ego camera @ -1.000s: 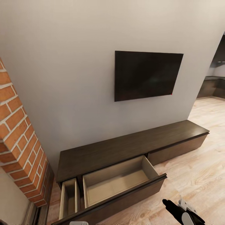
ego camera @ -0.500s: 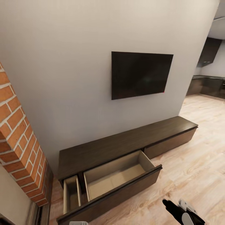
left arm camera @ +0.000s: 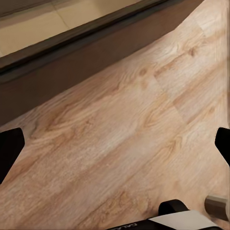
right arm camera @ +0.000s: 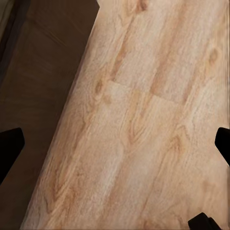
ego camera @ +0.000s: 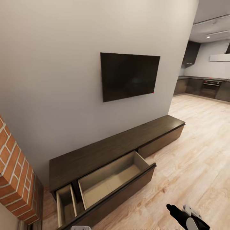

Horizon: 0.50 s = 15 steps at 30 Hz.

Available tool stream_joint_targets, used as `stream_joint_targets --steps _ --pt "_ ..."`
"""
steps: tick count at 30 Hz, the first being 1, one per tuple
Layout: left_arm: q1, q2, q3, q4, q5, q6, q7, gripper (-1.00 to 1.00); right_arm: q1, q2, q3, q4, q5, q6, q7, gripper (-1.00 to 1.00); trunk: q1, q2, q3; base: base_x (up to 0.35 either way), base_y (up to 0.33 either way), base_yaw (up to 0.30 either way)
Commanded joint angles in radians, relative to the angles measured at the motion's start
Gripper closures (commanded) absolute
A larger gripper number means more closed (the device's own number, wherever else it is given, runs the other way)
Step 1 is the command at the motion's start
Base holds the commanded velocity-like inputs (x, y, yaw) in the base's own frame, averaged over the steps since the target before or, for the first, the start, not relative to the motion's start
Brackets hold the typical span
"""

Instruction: Place each of the two pumpkins and all three candles from the living room inside a cabinet in the living room (use any cabinet), then make sure every cabinet is closed, and position the cauldron so it is next to a table in the living room.

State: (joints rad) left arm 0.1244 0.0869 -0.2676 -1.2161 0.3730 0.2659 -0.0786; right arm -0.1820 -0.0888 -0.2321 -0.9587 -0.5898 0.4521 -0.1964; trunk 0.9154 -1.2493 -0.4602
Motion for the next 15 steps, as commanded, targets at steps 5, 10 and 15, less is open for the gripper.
stream_joint_targets --steps 5,10,15 --pt "0.000 0.001 -0.004 0.000 0.004 0.005 0.002 -1.00 -0.001 -0.001 0.000 0.000 -0.010 0.003 -0.008 -1.00 0.000 -0.001 -0.001 0.000 0.004 -0.272" --pt "0.000 0.001 -0.005 0.002 0.001 0.004 0.005 -1.00 -0.001 -0.002 -0.001 0.000 -0.010 0.003 -0.008 -1.00 0.000 -0.001 -0.001 -0.068 0.001 -0.274" --pt "0.000 0.001 -0.005 0.002 0.001 0.004 0.005 -1.00 -0.001 -0.003 -0.001 0.003 -0.010 0.003 -0.009 -1.00 0.000 -0.001 -0.001 -0.250 0.037 -0.275"
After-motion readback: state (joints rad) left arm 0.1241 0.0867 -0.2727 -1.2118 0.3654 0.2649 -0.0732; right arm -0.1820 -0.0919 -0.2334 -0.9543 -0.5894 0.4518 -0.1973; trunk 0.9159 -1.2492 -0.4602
